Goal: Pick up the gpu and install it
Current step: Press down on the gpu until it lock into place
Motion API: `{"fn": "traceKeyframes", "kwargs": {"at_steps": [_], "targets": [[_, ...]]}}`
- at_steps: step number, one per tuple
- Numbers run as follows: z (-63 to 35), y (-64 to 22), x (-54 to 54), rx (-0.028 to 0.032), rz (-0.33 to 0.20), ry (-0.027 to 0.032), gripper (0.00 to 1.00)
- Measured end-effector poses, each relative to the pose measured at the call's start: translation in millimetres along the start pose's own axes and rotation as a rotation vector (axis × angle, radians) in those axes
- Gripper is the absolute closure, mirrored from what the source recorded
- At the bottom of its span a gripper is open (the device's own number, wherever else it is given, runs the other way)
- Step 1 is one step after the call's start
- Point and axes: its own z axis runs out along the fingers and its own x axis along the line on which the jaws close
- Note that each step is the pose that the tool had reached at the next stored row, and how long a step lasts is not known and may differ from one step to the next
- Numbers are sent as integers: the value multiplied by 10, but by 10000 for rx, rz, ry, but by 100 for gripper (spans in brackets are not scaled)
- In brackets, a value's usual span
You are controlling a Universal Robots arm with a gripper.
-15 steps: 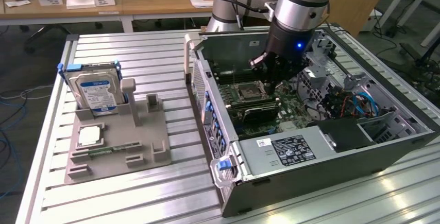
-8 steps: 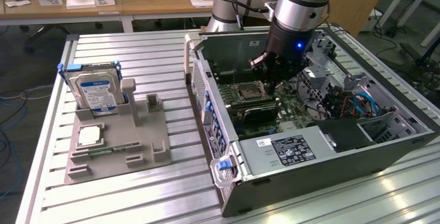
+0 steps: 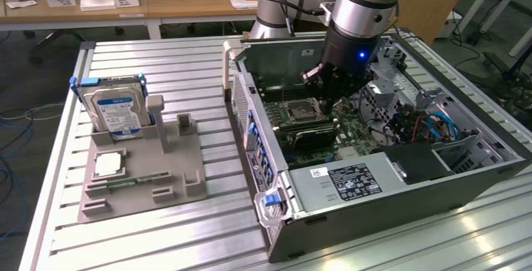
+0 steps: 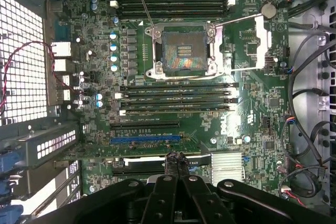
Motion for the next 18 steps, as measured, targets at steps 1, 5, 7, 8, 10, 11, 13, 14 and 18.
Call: {"fn": "traceKeyframes", "kwargs": {"at_steps": [1,5,7,8,10,11,13,14,18], "targets": [[0,0,1,0,0,0,89],[1,-5,91,0,-1,0,89],[6,-10,175,0,2,-1,89],[12,-12,219,-2,1,-1,89],[25,-16,286,-2,1,7,89],[30,-18,318,0,2,14,89],[40,-22,367,2,3,37,89],[45,-23,393,3,2,50,89],[64,-27,434,9,0,75,89]]}}
